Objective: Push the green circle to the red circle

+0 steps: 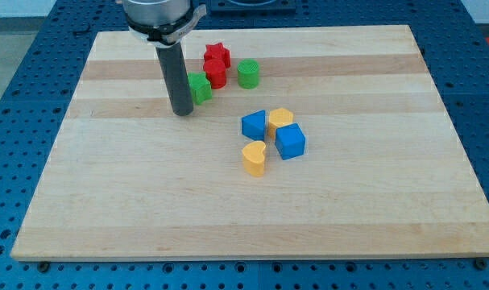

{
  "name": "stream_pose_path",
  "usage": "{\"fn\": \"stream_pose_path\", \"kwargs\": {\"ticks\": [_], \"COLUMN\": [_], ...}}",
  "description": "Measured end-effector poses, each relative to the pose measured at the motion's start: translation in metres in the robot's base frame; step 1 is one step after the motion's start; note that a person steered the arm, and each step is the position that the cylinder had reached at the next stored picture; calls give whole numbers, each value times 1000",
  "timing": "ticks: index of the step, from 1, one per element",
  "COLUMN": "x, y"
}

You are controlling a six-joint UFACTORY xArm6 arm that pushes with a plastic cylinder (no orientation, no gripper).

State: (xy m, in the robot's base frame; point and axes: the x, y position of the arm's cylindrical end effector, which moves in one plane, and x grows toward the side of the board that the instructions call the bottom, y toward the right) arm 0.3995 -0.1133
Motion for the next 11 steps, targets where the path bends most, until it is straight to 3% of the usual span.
{"fn": "stream_pose_path", "kwargs": {"ticks": [3,5,7,11], "x": [0,-27,-73,-80], "y": [98,147,147,94]}}
